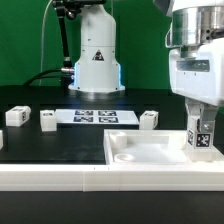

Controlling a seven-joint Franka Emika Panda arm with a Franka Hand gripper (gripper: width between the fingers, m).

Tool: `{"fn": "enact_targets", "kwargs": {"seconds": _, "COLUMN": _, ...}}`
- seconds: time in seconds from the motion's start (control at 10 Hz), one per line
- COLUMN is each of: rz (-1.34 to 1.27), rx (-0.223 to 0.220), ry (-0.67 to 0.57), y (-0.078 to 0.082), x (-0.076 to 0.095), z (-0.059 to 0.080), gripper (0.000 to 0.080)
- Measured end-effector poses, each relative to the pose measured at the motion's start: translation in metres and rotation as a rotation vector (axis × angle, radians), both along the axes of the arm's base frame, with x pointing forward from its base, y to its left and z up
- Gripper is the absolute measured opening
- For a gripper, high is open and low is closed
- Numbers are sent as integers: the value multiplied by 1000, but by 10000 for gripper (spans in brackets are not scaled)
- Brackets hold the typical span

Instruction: Assemble one leg

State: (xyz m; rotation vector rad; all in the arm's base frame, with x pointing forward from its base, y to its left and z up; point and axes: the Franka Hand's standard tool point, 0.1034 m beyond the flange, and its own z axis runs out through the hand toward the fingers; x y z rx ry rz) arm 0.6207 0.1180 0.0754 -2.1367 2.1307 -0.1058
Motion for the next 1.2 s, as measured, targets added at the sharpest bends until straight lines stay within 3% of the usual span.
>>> {"fn": "enact_targets", "kwargs": {"seconds": 0.3, "rz": -155, "rx": 37, "ry": 6, "y": 2, "x": 0, "z": 0, "gripper": 294}}
{"fn": "enact_targets", "kwargs": {"seconds": 0.5, "rz": -130, "rx": 34, "ry": 6, "y": 2, "x": 0, "z": 0, "gripper": 553}}
{"fn": "enact_targets", "kwargs": {"seconds": 0.6, "rz": -130, "rx": 34, "ry": 6, "y": 2, "x": 0, "z": 0, "gripper": 553}}
{"fn": "enact_targets", "kwargs": {"seconds": 0.7, "rz": -105, "rx": 30, "ry": 4, "y": 1, "x": 0, "z": 0, "gripper": 629}}
{"fn": "enact_targets", "kwargs": {"seconds": 1.0, "rz": 17, "rx": 13, "ry": -1, "y": 0, "x": 0, "z": 0, "gripper": 648}}
{"fn": "enact_targets", "kwargs": {"seconds": 1.2, "rz": 316, "rx": -30, "ry": -13, "y": -2, "x": 2, "z": 1, "gripper": 649}}
